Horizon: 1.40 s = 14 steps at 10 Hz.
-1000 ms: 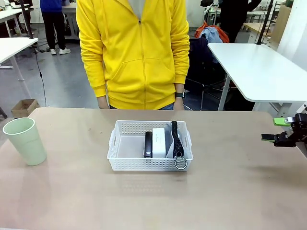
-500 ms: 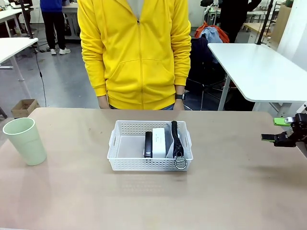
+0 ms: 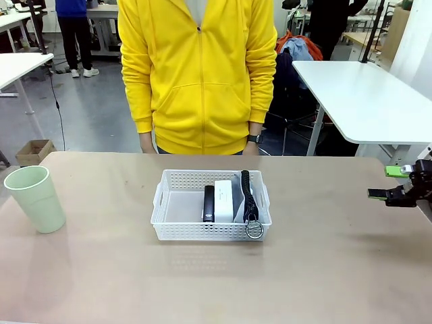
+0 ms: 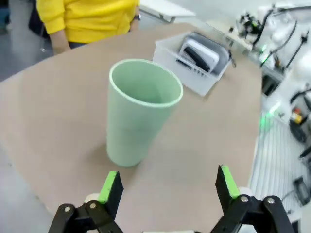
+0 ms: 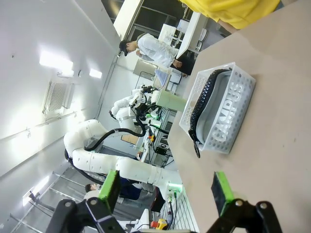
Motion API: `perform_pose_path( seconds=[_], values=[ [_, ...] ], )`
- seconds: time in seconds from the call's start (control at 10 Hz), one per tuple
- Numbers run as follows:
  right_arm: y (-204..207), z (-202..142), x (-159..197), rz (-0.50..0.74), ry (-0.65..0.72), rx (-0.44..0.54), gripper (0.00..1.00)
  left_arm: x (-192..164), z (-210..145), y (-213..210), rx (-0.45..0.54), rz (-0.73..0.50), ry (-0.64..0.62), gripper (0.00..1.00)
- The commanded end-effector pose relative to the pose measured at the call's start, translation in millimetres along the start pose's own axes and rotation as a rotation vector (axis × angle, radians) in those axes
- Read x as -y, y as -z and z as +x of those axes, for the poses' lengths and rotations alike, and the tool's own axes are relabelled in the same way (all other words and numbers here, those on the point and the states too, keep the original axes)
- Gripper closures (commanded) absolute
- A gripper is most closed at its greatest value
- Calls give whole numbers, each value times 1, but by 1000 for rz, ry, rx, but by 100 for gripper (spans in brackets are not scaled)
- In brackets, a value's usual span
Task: Efficiently arrange items inside the basket to fit them all.
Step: Pick up the Reusable plastic cup and place it inside the Organizing basket.
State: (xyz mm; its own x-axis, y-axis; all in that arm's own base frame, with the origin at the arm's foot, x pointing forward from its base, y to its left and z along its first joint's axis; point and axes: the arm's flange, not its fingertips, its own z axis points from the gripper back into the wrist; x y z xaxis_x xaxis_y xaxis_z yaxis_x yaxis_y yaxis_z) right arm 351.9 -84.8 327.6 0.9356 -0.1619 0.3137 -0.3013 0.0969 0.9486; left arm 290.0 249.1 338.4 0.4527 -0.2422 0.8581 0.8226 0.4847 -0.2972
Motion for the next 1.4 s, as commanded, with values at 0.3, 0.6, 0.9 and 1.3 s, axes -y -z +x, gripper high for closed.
perform_pose_path(
  seconds=[0.3, 0.6, 0.9, 1.3],
  values=[
    [1, -2, -2, 3, -14, 3, 0, -26, -27, 13, -7, 71, 233, 0],
    [1, -2, -2, 3, -14, 3, 0, -21, -30, 6, -40, 60, 220, 0],
    [1, -2, -2, 3, -14, 3, 0, -21, -30, 6, -40, 60, 220, 0],
    [1, -2, -2, 3, -14, 3, 0, -53, -42, 24, -45, 36, 280, 0]
  ],
)
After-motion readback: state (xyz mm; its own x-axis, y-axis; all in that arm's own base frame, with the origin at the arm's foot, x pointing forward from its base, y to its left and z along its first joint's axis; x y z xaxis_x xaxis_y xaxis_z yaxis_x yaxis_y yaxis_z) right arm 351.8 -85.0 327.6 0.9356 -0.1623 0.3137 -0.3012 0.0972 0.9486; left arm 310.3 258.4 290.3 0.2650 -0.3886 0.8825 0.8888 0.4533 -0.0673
